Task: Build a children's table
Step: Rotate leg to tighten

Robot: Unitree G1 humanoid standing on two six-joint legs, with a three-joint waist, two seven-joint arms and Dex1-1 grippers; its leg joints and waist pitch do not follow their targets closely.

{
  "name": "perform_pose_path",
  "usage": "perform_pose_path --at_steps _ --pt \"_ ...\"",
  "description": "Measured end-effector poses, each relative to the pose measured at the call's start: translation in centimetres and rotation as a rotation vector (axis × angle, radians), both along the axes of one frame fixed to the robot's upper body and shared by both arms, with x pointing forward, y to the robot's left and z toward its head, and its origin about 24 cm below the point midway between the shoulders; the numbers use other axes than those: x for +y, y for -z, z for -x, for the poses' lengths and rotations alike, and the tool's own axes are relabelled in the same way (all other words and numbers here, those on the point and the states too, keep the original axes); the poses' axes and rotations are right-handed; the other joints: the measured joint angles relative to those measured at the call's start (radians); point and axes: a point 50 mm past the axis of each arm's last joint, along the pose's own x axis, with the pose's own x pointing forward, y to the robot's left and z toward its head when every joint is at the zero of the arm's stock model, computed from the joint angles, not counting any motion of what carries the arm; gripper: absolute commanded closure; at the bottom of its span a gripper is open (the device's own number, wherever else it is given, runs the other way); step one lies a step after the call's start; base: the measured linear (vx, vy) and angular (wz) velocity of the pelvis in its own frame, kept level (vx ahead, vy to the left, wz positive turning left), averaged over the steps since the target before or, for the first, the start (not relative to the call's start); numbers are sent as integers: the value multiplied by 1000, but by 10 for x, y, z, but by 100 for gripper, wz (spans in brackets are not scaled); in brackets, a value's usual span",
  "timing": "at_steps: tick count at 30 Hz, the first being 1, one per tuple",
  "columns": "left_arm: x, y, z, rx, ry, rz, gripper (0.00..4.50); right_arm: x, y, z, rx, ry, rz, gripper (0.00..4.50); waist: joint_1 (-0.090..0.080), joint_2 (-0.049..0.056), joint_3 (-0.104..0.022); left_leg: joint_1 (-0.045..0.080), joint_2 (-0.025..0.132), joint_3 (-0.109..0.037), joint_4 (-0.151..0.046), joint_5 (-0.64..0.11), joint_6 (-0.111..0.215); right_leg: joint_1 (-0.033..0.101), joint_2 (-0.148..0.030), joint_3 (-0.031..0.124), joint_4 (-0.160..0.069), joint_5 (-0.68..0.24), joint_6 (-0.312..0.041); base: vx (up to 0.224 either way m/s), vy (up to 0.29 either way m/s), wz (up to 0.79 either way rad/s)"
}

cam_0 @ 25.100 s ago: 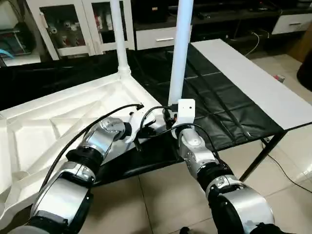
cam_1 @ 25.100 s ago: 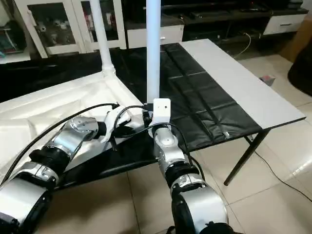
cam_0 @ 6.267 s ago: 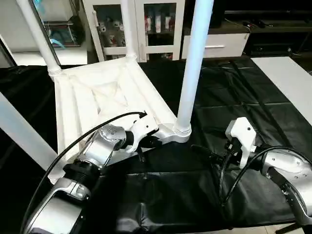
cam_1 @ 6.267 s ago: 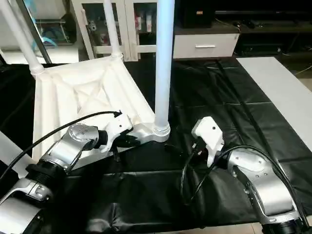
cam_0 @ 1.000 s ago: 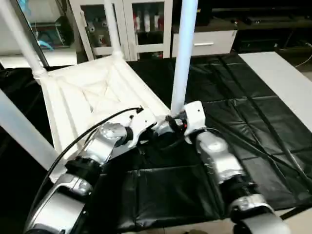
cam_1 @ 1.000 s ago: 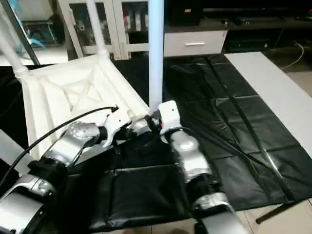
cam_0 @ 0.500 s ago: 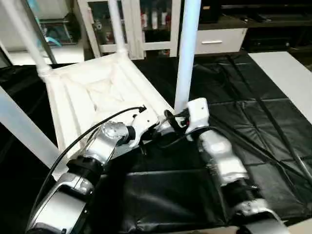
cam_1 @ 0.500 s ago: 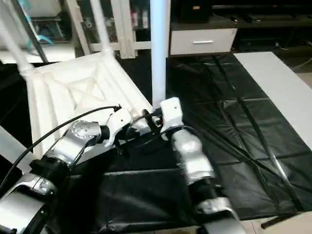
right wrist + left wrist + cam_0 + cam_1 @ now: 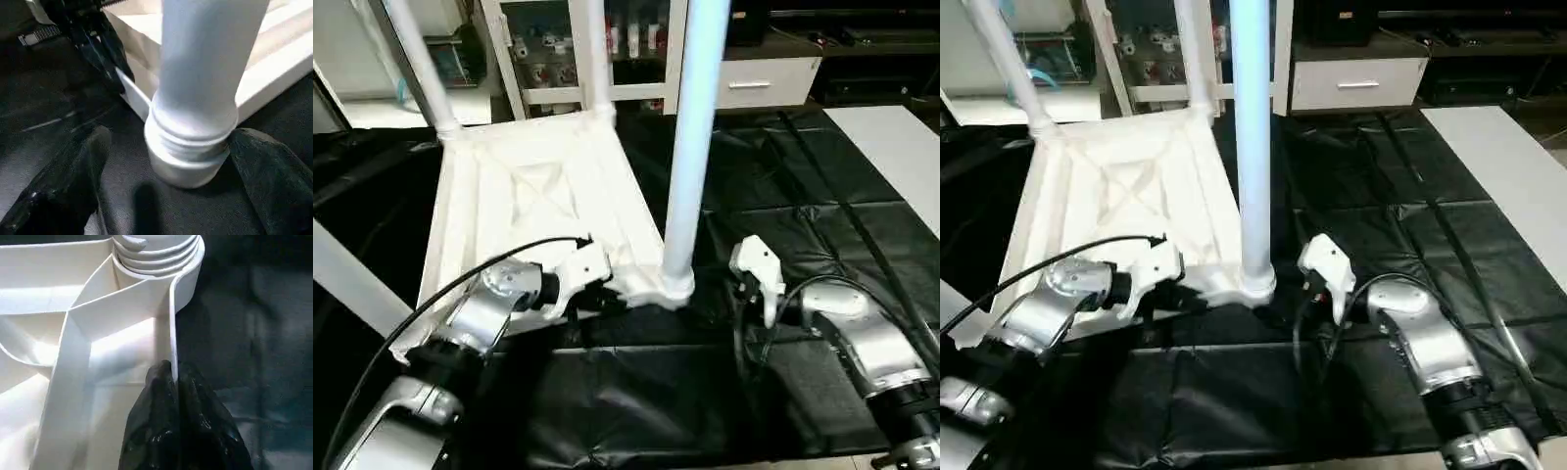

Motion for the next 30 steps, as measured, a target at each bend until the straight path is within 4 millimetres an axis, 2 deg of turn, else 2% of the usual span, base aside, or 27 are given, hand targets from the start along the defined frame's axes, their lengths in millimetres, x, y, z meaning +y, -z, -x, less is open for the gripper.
perform_pose_path --at_steps 6,14,16,18,21,30 --pt "2 0 2 14 5 -2 450 10 -6 -13 -18 -3 -30 30 -2 0 0 0 0 0 1 0 0 0 0 0 1 0 0 0 0 0" --pt "-1 -1 4 14 13 1 450 13 -1 -19 -20 -9 -2 30 13 0 0 -1 1 0 1 0 1 -1 0 -1 1 0 -1 0 0 0" --pt "-1 -1 4 14 13 1 450 12 0 -18 -12 -21 4 58 18 0 0 -1 1 0 1 0 1 -1 0 -2 2 0 -1 0 0 0" --pt "-1 -1 4 14 14 0 450 12 1 -18 -3 -29 7 58 20 0 0 -1 1 0 2 0 1 -1 0 -2 3 0 -1 0 0 0" --pt "-2 0 4 15 18 -2 450 12 2 -19 2 -42 3 89 22 0 0 -1 1 0 4 0 1 -1 0 -1 3 0 -1 0 0 0" --pt "-2 0 4 17 16 -3 450 14 3 -19 14 -64 -7 171 22 0 0 -1 2 1 5 0 1 -1 0 -1 5 0 -1 0 0 0"
